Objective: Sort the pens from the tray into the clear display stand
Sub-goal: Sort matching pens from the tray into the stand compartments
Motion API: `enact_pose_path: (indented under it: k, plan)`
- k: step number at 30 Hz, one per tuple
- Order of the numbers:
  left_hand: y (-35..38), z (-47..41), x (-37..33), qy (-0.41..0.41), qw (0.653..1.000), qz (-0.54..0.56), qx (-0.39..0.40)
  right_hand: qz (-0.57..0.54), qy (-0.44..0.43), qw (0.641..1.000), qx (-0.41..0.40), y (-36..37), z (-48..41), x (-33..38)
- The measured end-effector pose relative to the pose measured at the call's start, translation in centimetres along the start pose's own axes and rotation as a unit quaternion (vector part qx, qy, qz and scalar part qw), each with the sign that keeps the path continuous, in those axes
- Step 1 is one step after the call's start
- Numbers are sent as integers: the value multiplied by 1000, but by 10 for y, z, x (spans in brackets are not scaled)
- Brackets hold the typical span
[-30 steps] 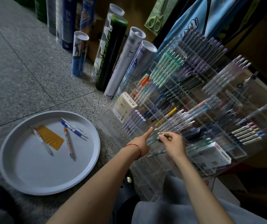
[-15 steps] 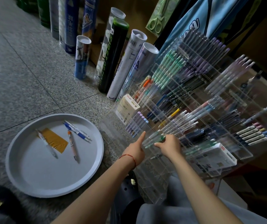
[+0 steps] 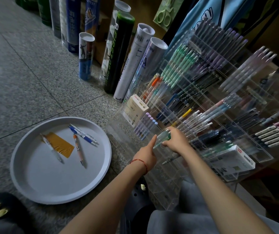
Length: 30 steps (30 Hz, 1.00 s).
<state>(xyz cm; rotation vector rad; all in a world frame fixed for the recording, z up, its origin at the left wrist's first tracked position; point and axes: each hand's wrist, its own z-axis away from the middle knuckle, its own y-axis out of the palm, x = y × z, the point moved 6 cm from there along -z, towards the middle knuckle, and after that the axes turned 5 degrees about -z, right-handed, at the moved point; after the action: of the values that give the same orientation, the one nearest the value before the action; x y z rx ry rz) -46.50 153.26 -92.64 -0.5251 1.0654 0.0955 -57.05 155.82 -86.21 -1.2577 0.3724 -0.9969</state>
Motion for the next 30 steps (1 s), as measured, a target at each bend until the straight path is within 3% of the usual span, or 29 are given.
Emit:
enact_pose_path:
  k: [2,4,5,7,9,11,12,15,17,20,26,30]
  plan:
    - [-7,5,10,-15,999,18,-35,9,28,999,18,-4,9,0]
    - [-19,13,28,-48,992,66,-96,99,10,994,-55,-17,28,9]
    - [-27,18,43,-74,983,99,-136,138,-45,979,-142,-22,41,24]
    - [-48,29,83,-137,955,150,-215,82,-202,938,-269,-16,73,67]
    - [-67,44,129,-208,925,170,-268,-6,-251,948,-195,22,73,96]
    - [-82,65,170,-279,892,176,-308,-15,-185,983,7,92,49,106]
    - [-88,77,187,-307,877,172,-328,-24,-155,984,87,125,40,109]
    - [-104,99,217,-347,847,151,-372,-86,-82,972,205,198,25,124]
    - [-113,98,233,-352,840,141,-387,-98,-63,965,235,231,21,137]
    - [-131,84,247,-358,838,112,-396,-46,-87,971,216,260,13,158]
    - [-160,46,268,-391,859,0,-330,41,-116,978,171,281,-2,171]
    - [-164,48,283,-419,838,28,-350,-15,-67,976,205,274,-7,156]
